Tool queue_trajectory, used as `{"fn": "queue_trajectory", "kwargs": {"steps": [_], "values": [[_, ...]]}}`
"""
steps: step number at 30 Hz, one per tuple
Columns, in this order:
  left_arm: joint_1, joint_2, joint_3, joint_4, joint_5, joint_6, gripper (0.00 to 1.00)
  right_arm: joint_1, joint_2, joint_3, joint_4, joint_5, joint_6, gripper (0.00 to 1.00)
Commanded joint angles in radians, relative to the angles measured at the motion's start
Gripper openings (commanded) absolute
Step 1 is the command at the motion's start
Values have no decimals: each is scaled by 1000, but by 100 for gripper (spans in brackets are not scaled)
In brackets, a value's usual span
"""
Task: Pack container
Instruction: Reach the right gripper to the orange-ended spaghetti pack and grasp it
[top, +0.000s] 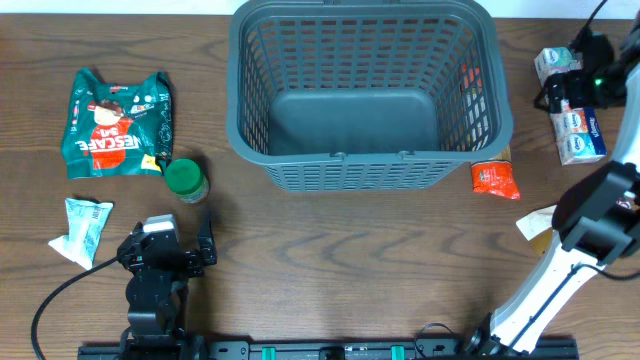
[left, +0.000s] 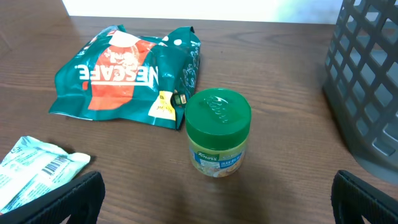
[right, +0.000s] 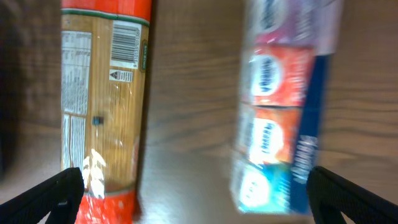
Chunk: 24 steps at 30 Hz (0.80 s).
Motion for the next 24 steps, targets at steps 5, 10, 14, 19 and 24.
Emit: {"fn": "queue_trajectory", "kwargs": {"steps": [5,10,14,19,24], "values": [[-4,-6,-21,-6,-5,3,99,5,49,6,0,-200,317,99],[-4,-6,-21,-6,-4,3,99,50,49,6,-31,-166,328,99],[-4,-6,-21,-6,-4,3,98,121,50,-8,-40,-47,328,99],[-4,-6,-21,-6,-4,3,99,198,50,-53,-11,-30,338,99],[-4,-6,-21,-6,-4,3,99,215,50,-125,19,-29,350,99]]}}
